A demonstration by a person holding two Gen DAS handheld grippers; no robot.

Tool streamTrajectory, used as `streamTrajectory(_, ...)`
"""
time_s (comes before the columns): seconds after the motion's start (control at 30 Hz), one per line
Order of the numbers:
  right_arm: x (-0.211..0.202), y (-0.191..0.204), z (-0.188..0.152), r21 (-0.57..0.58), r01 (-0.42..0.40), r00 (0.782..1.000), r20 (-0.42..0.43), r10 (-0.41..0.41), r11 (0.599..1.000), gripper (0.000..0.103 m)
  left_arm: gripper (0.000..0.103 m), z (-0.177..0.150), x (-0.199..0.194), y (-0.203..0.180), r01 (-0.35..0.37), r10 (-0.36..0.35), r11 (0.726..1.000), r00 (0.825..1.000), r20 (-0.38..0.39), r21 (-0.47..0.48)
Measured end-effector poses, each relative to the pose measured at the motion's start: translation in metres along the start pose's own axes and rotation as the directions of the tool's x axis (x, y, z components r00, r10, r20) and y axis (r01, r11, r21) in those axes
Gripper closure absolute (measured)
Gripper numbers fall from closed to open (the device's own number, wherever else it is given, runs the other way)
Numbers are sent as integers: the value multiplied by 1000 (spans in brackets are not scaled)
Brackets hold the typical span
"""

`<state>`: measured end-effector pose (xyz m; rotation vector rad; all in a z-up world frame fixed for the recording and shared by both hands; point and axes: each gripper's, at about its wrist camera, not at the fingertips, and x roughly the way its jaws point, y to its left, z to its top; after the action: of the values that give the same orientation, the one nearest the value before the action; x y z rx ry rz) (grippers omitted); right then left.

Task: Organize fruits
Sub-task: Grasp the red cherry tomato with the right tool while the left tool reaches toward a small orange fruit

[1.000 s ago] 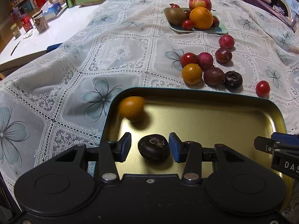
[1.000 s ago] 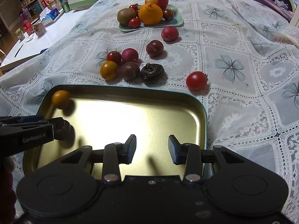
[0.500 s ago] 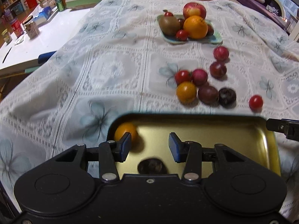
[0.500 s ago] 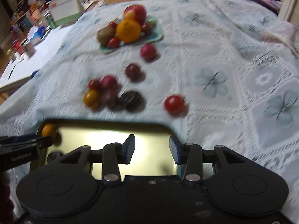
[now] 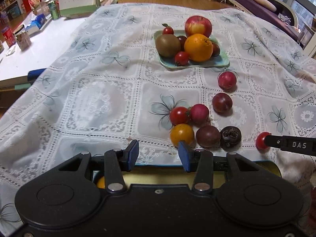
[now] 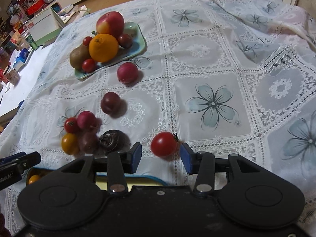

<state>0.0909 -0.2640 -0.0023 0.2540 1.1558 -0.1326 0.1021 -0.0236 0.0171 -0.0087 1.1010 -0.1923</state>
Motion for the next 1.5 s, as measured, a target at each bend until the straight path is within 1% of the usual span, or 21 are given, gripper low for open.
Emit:
streamTrajectory(0.27,19,0,3,5,17,1000,-7,-17,1000,57,51,5,23,-8,16,-16,1000,1000,-24,-1)
streamTrajectory(0.37,28,1,3,3,21,1000,-11,-21,1000,56,51,11,32,-9,29,-30,999,999,-31,-19)
streamTrajectory(0.47,35,1,3,3,23,1000,-14,-23,1000,56,51,14,41,-13,26,-27,999,999,-38,-24)
streamTrajectory(0.57,38,0,4,3,19,1000,-11,-19,1000,56,48,15,48,-17,28,-29,999,999,-42,-15)
streamTrajectory(0.77,39,-1,4,9,9,1000,-2,-9,1000,54,46,15,57,-28,13,-13,1000,999,-31,10)
streamTrajectory(0.83,39,2,3,-3,15,1000,5,-15,1000,53,46,13,58,-30,-2,2,1000,1000,-15,9)
streamTrajectory(0.9,39,4,1,-17,24,1000,14,-24,1000,53,43,13,60,-32,-24,24,1000,1000,1,15)
streamTrajectory(0.97,39,7,0,-30,35,999,24,-34,999,53,43,12,60,-32,-27,26,1000,1000,8,17)
streamTrajectory(1.07,38,9,-3,-53,53,998,38,-50,997,56,48,11,60,-31,-7,7,1000,1000,15,20)
streamTrajectory(1.1,38,10,-4,-60,61,997,45,-58,996,59,54,10,59,-31,8,-8,1000,1000,15,19)
streamTrajectory(1.13,38,10,-4,-65,70,996,52,-67,995,64,57,10,58,-31,21,-21,1000,1000,13,17)
streamTrajectory(1.2,37,10,-5,-70,73,996,63,-69,995,64,57,9,57,-34,12,-13,1000,1000,17,20)
streamTrajectory(1.37,37,8,-4,-65,65,996,64,-60,996,64,56,8,58,-37,-6,5,999,1000,27,35)
streamTrajectory(1.5,37,8,-5,-64,64,996,68,-60,996,64,47,6,59,-38,-32,31,999,999,38,42)
